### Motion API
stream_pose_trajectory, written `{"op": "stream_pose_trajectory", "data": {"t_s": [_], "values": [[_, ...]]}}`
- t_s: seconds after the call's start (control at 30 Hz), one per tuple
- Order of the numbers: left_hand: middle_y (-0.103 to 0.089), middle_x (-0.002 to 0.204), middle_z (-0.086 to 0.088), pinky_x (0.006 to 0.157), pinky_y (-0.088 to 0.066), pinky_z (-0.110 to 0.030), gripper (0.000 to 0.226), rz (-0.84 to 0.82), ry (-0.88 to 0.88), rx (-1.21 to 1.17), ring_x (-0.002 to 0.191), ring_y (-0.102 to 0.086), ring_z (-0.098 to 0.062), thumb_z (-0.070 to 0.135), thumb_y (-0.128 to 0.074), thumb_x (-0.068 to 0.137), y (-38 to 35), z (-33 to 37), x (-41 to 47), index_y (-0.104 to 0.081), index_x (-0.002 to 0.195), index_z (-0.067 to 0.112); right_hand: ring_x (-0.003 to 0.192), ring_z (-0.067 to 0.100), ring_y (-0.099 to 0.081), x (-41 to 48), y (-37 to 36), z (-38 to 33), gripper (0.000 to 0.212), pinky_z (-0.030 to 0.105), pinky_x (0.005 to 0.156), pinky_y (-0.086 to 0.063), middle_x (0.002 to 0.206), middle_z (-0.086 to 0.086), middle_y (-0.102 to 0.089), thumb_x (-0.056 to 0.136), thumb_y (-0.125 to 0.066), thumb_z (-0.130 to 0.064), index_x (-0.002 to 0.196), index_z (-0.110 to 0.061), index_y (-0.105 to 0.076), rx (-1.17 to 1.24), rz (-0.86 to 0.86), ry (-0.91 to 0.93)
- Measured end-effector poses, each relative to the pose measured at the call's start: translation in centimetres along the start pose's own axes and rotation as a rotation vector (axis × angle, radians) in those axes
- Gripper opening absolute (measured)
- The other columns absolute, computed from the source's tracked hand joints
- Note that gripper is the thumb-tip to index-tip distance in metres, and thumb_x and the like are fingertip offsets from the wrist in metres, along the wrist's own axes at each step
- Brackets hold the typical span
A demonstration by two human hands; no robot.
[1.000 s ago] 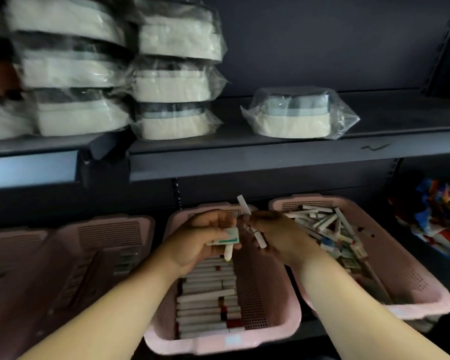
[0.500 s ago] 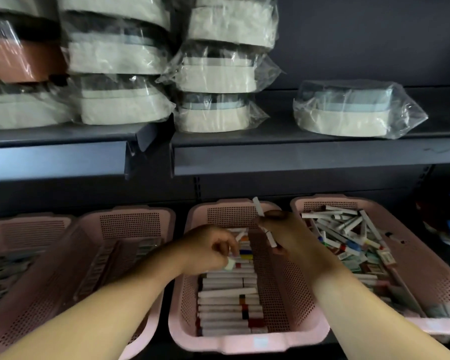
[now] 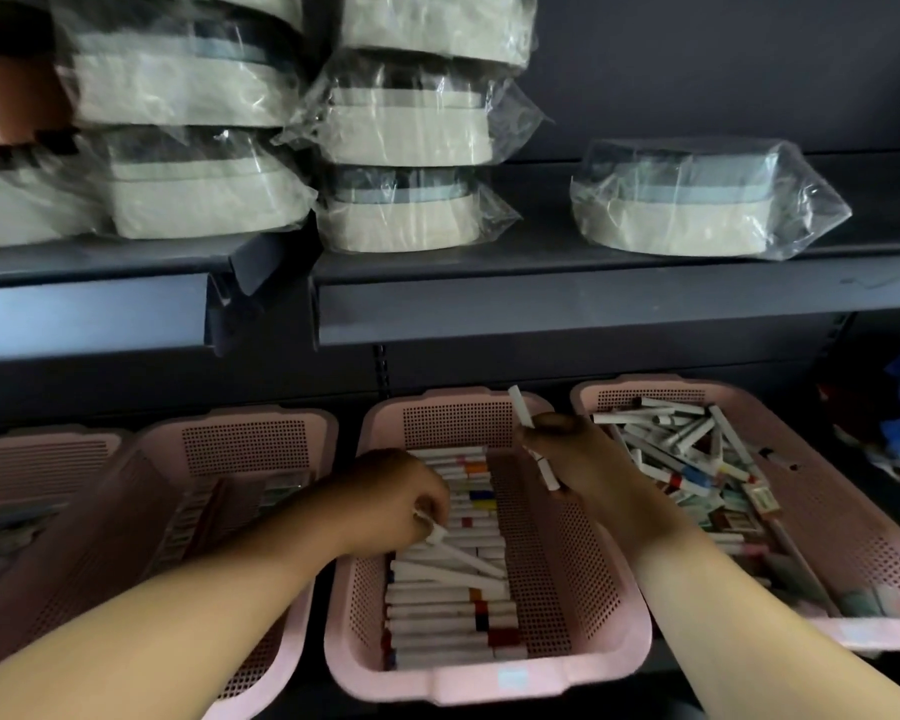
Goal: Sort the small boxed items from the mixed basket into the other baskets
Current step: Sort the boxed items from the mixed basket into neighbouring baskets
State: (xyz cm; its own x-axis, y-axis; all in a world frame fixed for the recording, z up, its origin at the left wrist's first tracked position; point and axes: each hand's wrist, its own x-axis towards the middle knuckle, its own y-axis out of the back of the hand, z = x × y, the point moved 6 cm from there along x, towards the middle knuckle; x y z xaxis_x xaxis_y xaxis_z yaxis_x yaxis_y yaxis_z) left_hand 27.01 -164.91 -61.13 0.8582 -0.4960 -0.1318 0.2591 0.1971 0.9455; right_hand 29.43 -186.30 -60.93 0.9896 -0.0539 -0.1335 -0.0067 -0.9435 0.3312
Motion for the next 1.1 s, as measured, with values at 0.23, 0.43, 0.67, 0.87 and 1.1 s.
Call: {"op": "stream_pose_trajectory", "data": {"t_s": [0.23, 0.43, 0.67, 0.87, 1.1], "values": [[-0.075, 0.103, 0.009, 0.093, -0.060, -0.035, 0.028, 0.212, 0.139, -0.566, 0.095, -0.072, -0.007, 0.015, -0.074, 0.095, 0.9, -0.9, 0.3, -0.072, 0.099, 0.042, 0.076, 0.016, -0.065, -0.9, -1.4, -0.3, 0.010, 0.028, 0.065, -0.048, 0.080, -0.004, -0.072, 0.093, -0.069, -0.035, 0.087, -0.029, -0.074, -0.024, -0.141, 0.074], [-0.074, 0.096, -0.011, 0.062, -0.051, -0.029, 0.028, 0.248, 0.369, -1.212, 0.066, -0.070, -0.016, 0.003, -0.051, 0.104, 0.0, -1.1, -0.2, -0.071, 0.106, 0.023, 0.077, 0.008, -0.066, -1.9, -3.3, -0.7, 0.015, 0.019, 0.060, -0.047, 0.080, -0.010, -0.070, 0.094, -0.067, -0.041, 0.085, -0.030, -0.073, -0.123, -0.237, 0.109], [-0.071, 0.077, -0.002, 0.056, -0.038, -0.024, 0.006, 0.364, 0.396, -1.276, 0.065, -0.062, -0.012, 0.022, -0.071, 0.097, -0.8, -0.7, -0.5, -0.075, 0.092, 0.021, 0.055, -0.004, -0.056, -2.5, -6.2, -1.7, 0.022, 0.012, 0.052, -0.040, 0.060, -0.014, -0.062, 0.092, -0.068, -0.042, 0.076, -0.027, -0.069, -0.466, -0.285, 0.338], [-0.072, 0.087, 0.007, 0.056, -0.044, -0.019, 0.005, 0.590, 0.439, -1.034, 0.076, -0.064, -0.006, 0.017, -0.077, 0.091, 1.2, -4.0, -2.0, -0.076, 0.095, 0.020, 0.091, 0.011, -0.065, -2.3, -6.4, -0.4, 0.030, 0.027, 0.079, -0.050, 0.100, -0.007, -0.070, 0.088, -0.068, -0.051, 0.103, -0.026, -0.074, -1.022, -0.318, 0.478], [-0.069, 0.098, 0.019, 0.069, -0.045, -0.016, 0.011, 0.422, 0.364, -0.596, 0.090, -0.063, 0.002, 0.028, -0.078, 0.088, 0.8, -3.2, -1.9, -0.072, 0.090, 0.037, 0.105, 0.021, -0.060, -2.6, -9.5, 0.6, 0.035, 0.032, 0.088, -0.050, 0.112, 0.003, -0.066, 0.086, -0.071, -0.049, 0.104, -0.020, -0.069, -1.103, -0.387, 0.507]]}}
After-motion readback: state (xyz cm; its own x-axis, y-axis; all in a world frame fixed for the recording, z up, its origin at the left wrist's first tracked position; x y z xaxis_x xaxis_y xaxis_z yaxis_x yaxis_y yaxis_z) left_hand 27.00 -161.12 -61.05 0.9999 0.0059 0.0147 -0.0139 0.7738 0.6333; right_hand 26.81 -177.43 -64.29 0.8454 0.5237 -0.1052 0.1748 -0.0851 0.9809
